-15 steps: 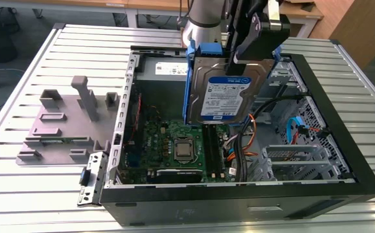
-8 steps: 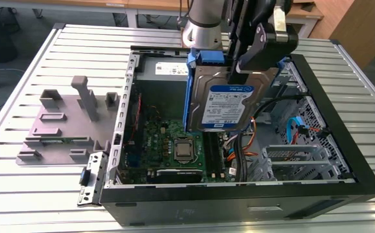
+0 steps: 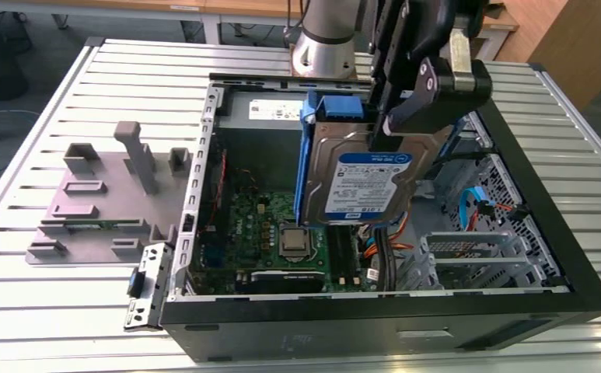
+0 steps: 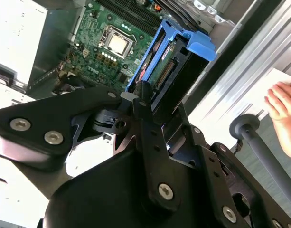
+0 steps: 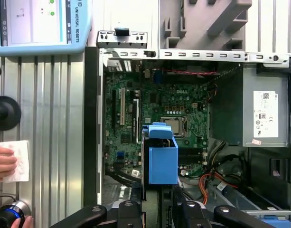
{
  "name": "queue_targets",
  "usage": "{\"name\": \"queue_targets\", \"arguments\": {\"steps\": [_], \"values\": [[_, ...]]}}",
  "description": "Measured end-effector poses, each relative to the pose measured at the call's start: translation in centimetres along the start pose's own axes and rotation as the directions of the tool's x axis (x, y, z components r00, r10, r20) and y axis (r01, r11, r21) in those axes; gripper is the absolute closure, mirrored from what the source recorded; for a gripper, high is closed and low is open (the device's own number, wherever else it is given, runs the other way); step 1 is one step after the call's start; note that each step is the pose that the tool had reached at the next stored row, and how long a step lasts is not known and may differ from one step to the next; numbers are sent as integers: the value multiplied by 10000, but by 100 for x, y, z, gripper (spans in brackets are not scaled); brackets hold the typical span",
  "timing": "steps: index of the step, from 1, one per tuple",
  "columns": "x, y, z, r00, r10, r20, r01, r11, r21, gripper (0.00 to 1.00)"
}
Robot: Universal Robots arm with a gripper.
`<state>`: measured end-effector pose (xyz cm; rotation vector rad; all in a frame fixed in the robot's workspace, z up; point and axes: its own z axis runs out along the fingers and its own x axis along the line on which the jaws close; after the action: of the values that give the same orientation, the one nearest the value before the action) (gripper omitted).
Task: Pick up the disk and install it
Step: 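Pick up the disk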
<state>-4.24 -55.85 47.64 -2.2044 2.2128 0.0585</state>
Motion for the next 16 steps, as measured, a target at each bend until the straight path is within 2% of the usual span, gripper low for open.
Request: {"name": "queue_targets", "arguments": {"steps": [3, 8, 16], "values": [[38, -6, 0, 10000, 11, -3, -11, 10000, -1, 65], [51, -68, 4, 10000, 77, -1, -77, 10000, 2, 65], [52, -276, 4, 10000, 98, -1, -98, 10000, -10, 65]]}}
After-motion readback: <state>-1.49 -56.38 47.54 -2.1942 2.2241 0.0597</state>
